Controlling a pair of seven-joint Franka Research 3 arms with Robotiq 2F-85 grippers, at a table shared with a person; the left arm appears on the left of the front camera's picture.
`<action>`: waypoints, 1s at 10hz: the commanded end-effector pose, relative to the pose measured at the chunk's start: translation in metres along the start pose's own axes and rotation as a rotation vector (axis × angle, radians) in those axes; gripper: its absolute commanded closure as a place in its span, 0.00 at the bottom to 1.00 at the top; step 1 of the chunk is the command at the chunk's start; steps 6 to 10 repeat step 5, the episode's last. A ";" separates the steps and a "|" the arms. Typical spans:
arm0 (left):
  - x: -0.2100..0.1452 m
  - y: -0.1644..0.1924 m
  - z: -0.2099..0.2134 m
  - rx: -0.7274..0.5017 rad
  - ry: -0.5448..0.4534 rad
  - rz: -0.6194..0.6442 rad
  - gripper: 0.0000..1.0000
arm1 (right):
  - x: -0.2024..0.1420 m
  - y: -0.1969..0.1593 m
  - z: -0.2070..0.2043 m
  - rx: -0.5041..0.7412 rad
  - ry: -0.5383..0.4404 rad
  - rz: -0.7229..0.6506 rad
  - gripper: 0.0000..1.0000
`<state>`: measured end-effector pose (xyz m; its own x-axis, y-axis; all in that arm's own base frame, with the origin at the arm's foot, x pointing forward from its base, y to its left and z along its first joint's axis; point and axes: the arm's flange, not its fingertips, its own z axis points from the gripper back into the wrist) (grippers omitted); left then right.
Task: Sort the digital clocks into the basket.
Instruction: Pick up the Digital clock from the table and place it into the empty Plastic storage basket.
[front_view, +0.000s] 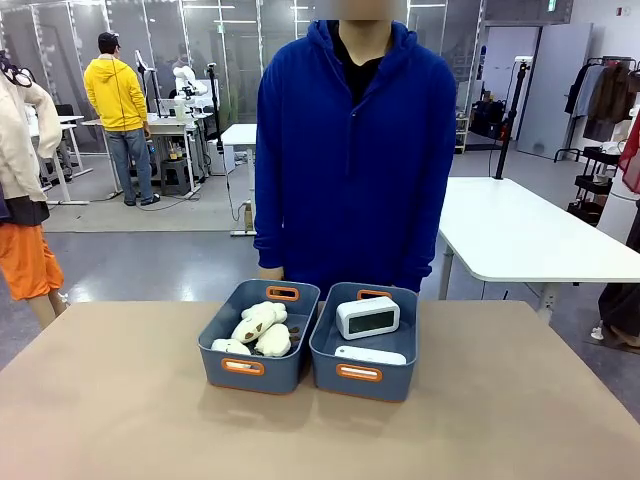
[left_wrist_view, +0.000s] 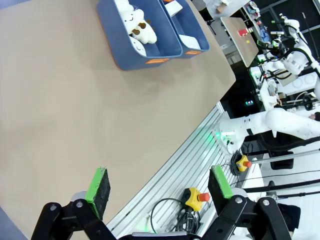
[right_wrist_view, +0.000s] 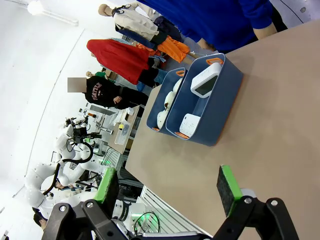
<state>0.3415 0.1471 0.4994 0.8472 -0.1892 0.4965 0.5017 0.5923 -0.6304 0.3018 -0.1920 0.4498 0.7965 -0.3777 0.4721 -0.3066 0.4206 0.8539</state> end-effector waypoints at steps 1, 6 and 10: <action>0.003 0.002 0.004 0.018 0.008 0.007 0.00 | 0.000 0.000 -0.002 0.002 -0.017 0.018 0.00; 0.003 0.002 0.004 0.018 0.008 0.007 0.00 | 0.000 0.000 -0.002 0.002 -0.017 0.018 0.00; 0.003 0.002 0.004 0.018 0.008 0.007 0.00 | 0.000 0.000 -0.002 0.002 -0.017 0.018 0.00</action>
